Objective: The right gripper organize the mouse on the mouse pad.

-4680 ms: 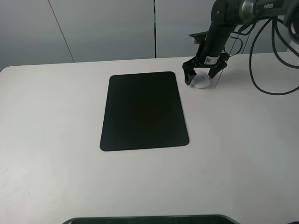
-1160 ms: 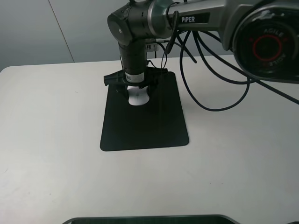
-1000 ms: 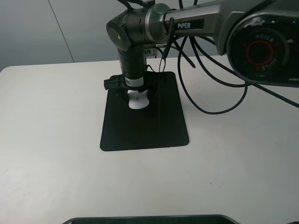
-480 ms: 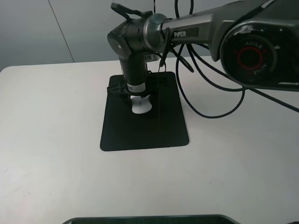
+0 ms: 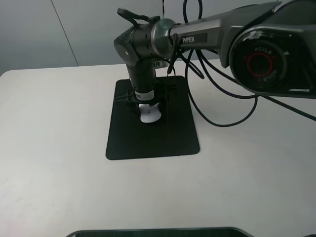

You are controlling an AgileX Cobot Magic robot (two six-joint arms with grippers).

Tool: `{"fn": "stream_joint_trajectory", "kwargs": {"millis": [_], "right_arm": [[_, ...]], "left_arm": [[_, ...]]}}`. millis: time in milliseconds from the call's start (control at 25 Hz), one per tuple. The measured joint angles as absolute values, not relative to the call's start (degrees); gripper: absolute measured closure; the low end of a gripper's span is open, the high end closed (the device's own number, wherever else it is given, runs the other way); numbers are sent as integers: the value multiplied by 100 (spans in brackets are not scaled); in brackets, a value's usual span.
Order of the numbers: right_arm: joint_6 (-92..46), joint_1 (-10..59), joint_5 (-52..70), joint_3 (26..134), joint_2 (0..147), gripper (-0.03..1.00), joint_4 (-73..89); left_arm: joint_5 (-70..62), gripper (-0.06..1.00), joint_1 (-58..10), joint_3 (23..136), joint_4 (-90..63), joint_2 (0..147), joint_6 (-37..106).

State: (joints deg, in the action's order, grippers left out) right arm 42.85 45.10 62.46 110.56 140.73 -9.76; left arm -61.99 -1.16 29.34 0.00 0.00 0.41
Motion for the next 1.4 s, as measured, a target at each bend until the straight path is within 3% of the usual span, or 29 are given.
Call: {"fn": "stream_joint_trajectory", "kwargs": {"millis": [160,240,840,1120,1400], "right_arm": [[4285,4510,6246,11056,14073,31,-976],[4285,4510,6246,11056,14073,28,-976],[3767,4282,6592,11056,13002,27,-800],[2871,3585,6915,10654,12467,27,-501],[2466,2349,6611,8938,11277,27,-279]], "left_arm": [[-6199,20,-116,2934,0,0,41],[-6199,20,-116,2934,0,0,41],[-6199,20,-116,2934,31,0,41],[-6199,20,-116,2934,31,0,41],[-6199,20,-116,2934,31,0,41]]}}
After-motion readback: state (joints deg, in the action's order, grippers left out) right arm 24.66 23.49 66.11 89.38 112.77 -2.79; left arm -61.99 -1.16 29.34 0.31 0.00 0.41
